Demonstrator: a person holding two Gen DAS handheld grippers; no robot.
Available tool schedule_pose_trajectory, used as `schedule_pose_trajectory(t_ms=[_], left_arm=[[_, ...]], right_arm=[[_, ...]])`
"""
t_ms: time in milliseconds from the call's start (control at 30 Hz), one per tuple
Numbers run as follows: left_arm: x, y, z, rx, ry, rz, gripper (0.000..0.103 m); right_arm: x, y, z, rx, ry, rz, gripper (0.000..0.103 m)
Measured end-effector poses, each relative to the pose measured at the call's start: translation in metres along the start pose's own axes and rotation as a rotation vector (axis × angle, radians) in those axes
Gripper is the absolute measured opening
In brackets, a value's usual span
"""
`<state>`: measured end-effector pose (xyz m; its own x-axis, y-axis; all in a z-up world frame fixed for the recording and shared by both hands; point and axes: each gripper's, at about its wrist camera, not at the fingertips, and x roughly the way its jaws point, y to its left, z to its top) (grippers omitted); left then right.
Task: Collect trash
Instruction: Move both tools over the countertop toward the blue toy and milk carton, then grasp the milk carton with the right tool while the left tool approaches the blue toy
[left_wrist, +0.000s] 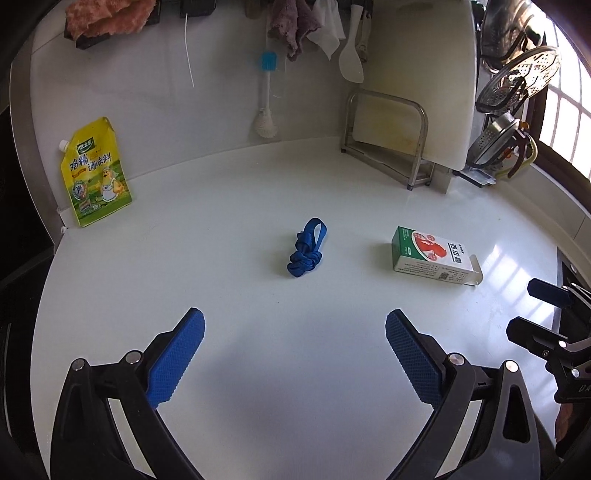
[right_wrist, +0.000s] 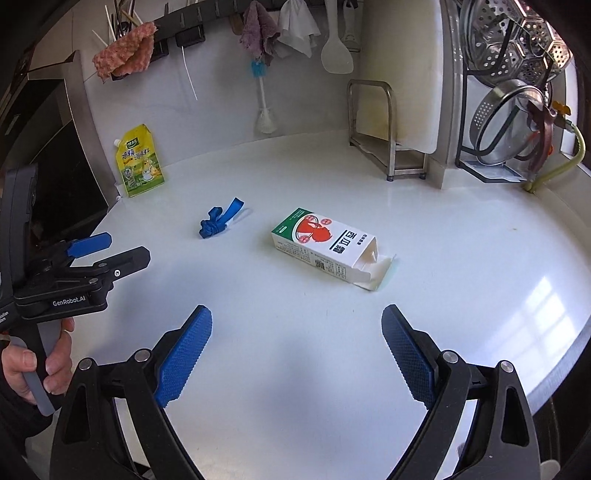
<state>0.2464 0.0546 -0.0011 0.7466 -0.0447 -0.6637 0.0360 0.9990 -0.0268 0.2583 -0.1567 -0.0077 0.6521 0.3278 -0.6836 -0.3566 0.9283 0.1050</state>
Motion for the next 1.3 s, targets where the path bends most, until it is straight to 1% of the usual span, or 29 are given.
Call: schedule_pose_trajectory(t_ms=[67, 267, 400, 533, 767, 933, 1033, 1200, 1300], left_arm=[[0.012, 0.003, 0.007, -0.011, 0.017, -0.001, 0.097], [0.043, 0.012, 0.021, -0.025, 0.061, 0.023, 0.097], [0.058, 0.015, 0.024, -0.035, 0.092, 0.022, 0.097], [0.064, 0.015, 0.025, -0.030, 0.098, 0.026, 0.097], [0.067, 0.014, 0.025, -0.029, 0.103, 0.015, 0.097], [0.065, 0.014, 0.025, -0.031, 0.092, 0.007, 0.097], [0.064, 0.014, 0.025, -0.028, 0.083, 0.009, 0.097], [0.063, 0.014, 0.025, -0.029, 0.083, -0.001, 0.097], [0.064, 0.015, 0.025, -0.028, 0.083, -0.007, 0.097]], right_arm=[[0.017, -0.003, 0.011, -0.020, 0.025, 0.007, 0.089], [0.054, -0.014, 0.034, -0.109, 0.064, -0.032, 0.089], [0.074, -0.023, 0.044, -0.125, 0.111, -0.002, 0.089], [0.090, -0.022, 0.051, -0.173, 0.146, 0.008, 0.089], [0.106, -0.017, 0.059, -0.250, 0.155, -0.015, 0.089], [0.109, -0.011, 0.062, -0.340, 0.159, -0.065, 0.089], [0.108, -0.011, 0.066, -0.372, 0.166, -0.056, 0.089], [0.114, -0.014, 0.077, -0.398, 0.213, -0.001, 0.089], [0.118, -0.009, 0.082, -0.433, 0.229, 0.015, 0.089]])
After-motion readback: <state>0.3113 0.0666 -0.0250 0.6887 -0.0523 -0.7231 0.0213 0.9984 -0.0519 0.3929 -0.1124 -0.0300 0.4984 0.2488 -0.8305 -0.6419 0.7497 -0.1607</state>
